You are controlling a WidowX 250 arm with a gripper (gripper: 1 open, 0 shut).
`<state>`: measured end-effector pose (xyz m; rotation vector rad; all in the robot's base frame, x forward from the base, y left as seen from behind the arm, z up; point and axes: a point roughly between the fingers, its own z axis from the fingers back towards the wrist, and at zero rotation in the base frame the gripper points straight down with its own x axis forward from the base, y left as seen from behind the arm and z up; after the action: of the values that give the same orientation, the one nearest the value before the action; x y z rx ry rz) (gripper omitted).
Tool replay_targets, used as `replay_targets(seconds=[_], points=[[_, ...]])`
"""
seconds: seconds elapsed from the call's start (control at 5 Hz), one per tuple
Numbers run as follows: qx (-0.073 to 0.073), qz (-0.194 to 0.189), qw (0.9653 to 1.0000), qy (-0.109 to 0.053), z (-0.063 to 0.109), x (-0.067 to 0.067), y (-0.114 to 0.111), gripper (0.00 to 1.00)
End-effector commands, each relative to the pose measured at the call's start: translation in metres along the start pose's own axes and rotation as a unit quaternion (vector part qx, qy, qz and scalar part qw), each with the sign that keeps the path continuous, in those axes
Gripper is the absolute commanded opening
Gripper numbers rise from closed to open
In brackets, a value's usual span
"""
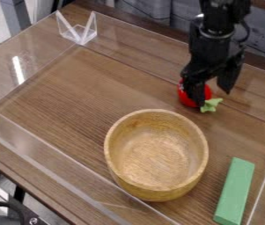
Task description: Move the red fruit to the left
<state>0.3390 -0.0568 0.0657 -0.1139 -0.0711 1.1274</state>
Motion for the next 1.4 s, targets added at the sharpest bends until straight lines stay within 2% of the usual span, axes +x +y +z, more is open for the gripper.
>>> replay_targets(seconds=[0.0,0.4,0.6,0.8,1.0,1.2], points=[[-0.015,0.000,0.9997,-0.018,0.002,0.002,-0.008,1.00],[-0.013,0.001,0.9991,-0.040,-0.012,0.007,-0.013,1.00],[-0.012,0.001,0.9986,-0.051,-0.016,0.012,-0.015,0.00],[-0.010,-0.007,0.9983,-0.056,-0.013,0.015,-0.017,0.00],[-0.004,-0.018,0.9977,-0.065,-0.010,0.015,-0.017,1.00],[0.000,-0.033,0.9970,-0.071,-0.008,0.013,-0.018,1.00]])
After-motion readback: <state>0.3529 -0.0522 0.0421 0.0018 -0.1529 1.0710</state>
